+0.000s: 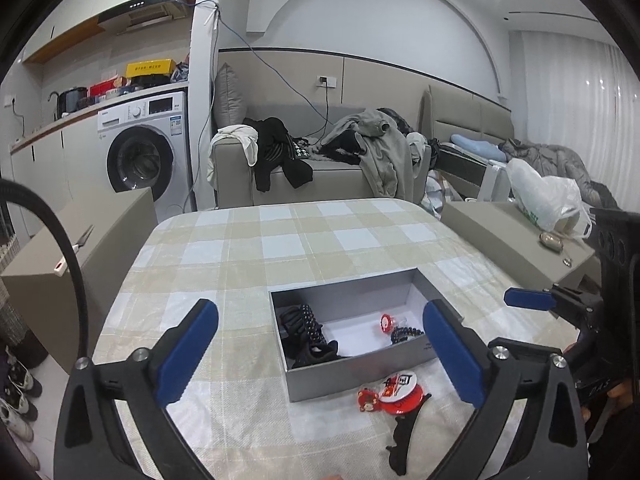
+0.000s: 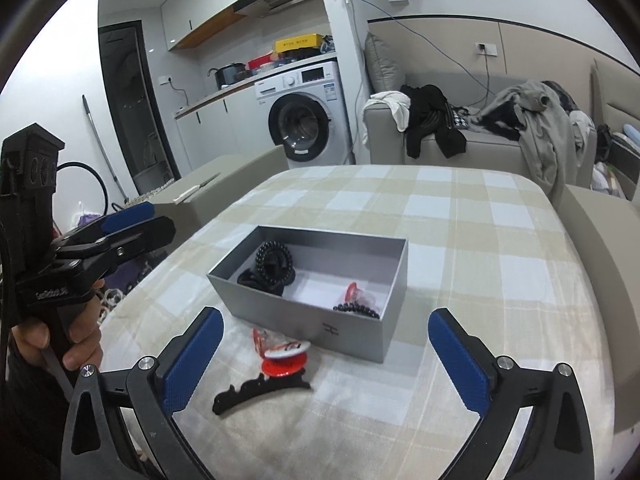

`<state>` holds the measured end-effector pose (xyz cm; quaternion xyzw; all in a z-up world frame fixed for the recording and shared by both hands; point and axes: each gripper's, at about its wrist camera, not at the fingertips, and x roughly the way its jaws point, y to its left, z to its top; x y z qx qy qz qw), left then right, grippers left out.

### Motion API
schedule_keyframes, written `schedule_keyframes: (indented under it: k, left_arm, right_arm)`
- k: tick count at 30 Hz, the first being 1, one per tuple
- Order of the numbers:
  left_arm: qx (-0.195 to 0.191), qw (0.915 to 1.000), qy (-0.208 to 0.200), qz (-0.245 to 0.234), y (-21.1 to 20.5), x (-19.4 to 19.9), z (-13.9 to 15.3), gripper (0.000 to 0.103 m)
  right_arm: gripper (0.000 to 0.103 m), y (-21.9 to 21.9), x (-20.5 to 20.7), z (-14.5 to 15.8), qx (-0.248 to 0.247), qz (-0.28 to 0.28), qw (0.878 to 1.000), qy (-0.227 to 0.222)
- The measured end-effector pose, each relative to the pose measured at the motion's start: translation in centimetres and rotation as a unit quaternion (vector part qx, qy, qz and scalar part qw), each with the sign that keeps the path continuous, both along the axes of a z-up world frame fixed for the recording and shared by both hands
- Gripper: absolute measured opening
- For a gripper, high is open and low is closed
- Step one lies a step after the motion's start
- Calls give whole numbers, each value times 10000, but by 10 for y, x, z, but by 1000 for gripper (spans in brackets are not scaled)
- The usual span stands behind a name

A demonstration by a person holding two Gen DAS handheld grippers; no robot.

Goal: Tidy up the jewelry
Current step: 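Move the left gripper to the black hair clip beside the red badge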

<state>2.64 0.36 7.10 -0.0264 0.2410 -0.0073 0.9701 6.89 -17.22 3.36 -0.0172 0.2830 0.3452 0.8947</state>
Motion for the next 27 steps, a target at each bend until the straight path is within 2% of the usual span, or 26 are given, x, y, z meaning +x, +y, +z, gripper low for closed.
schedule_keyframes:
  k: [5, 15, 27]
  left_arm:
    - [-1, 9999, 108, -87, -3, -11, -11, 101]
    - [-273, 9974, 660, -131, -8, -17, -49, 101]
    - [-410, 9940, 1000, -155, -9, -17, -66, 101]
  right_arm:
    - [103, -4, -1, -10, -65, -45, 9999, 146]
    - [103, -8, -5, -30, -88, -103, 9991, 398]
    - [103, 8, -14, -51, -445, 72, 9979, 464]
